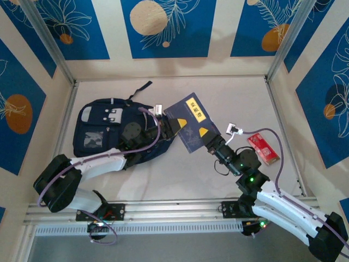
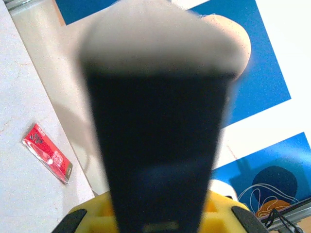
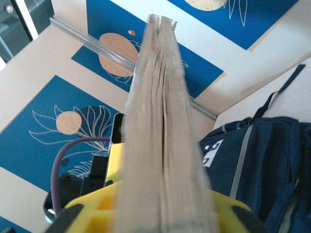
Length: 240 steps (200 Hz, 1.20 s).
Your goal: Pack the student bag
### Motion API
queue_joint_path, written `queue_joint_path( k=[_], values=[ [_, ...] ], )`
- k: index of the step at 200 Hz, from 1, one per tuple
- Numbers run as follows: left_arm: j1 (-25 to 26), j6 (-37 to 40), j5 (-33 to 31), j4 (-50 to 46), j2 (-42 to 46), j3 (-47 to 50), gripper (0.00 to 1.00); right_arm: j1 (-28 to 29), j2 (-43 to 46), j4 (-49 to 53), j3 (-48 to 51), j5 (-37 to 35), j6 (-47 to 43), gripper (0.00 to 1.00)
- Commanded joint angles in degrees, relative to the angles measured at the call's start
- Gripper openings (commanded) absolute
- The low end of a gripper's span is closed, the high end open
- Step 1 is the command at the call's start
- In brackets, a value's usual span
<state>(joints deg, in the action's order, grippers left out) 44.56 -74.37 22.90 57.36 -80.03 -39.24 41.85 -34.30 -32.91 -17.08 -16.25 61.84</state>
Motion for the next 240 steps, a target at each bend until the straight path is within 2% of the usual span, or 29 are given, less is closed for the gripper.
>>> queue_joint_path(
  k=[1, 16, 31, 41, 47, 55, 64, 77, 89, 104, 125, 139, 164, 185, 221, 240],
  values=[
    [0.42, 2.45, 0.5, -0.01, -0.85, -0.79, 0.07, -1.77, 1.93, -1.03, 0.3, -2.26, 0.07, 0.02],
    [-0.26, 3.33, 0.59, -2.87, -0.65, -0.08, 0.31, -3.16, 4.58, 3.74, 0.12, -2.12, 0.44, 0.0],
    [-1.74, 6.67, 0.92, -11.04, 1.13, 0.1, 0.45, -4.75, 8.2, 11.24, -0.5, -1.86, 0.85, 0.0],
    [-2.57, 11.46, 0.2, -22.53, 3.21, -1.2, 0.5, -5.92, 10.31, 18.02, -1.56, -1.38, 0.06, 0.0],
    [-2.72, 15.93, -1.46, -33.81, 4.69, -3.28, 0.52, -6.62, 11.48, 21.75, -2.27, -0.68, -1.63, 0.0],
    [-2.69, 22.81, -5.91, -49.86, 5.83, -7.65, 0.55, -7.39, 12.74, 27.23, -3.52, 0.4, -4.15, 0.0],
    [-2.66, 29.79, -10.87, -62.99, 5.72, -12.54, 0.56, -8.06, 13.45, 33.0, -5.07, 1.49, -6.89, 0.0],
    [-2.76, 33.69, -19.48, -76.19, 4.79, -17.93, 0.58, -8.69, 12.95, 40.74, -7.74, 2.75, -11.0, 0.0],
    [-2.99, 34.85, -26.67, -84.29, 3.63, -21.88, 0.6, -8.69, 11.01, 47.17, -10.11, 2.39, -13.45, 0.0],
    [-3.33, 36.56, -32.75, -89.62, 2.07, -25.29, 0.63, -8.74, 8.7, 51.0, -11.6, 1.9, -15.23, 0.0],
    [-3.92, 35.52, -43.46, -96.13, -1.17, -29.6, 0.65, -8.73, 7.3, 50.78, -11.62, 1.86, -17.11, 0.0],
    [-4.98, 35.57, -47.83, -100.46, -5.04, -33.43, 0.74, -8.95, 5.56, 53.09, -12.97, 0.99, -15.06, 0.0],
    [-6.83, 38.34, -49.61, -104.98, -13.04, -40.38, 0.89, -9.5, 1.18, 54.09, -14.82, 5.74, -15.03, 0.0],
    [-7.94, 41.09, -49.94, -105.48, -19.04, -44.56, 0.94, -9.59, 0.48, 53.41, -13.82, 6.67, -15.0, 0.0],
    [-8.91, 40.77, -50.27, -109.33, -28.76, -52.02, 0.94, -10.26, 2.94, 52.95, -11.37, 6.67, -15.06, 0.0],
    [-9.11, 40.38, -51.2, -110.08, -32.71, -54.05, 0.89, -11.03, 4.32, 52.78, -9.88, 7.12, -14.45, 0.0]
  ],
)
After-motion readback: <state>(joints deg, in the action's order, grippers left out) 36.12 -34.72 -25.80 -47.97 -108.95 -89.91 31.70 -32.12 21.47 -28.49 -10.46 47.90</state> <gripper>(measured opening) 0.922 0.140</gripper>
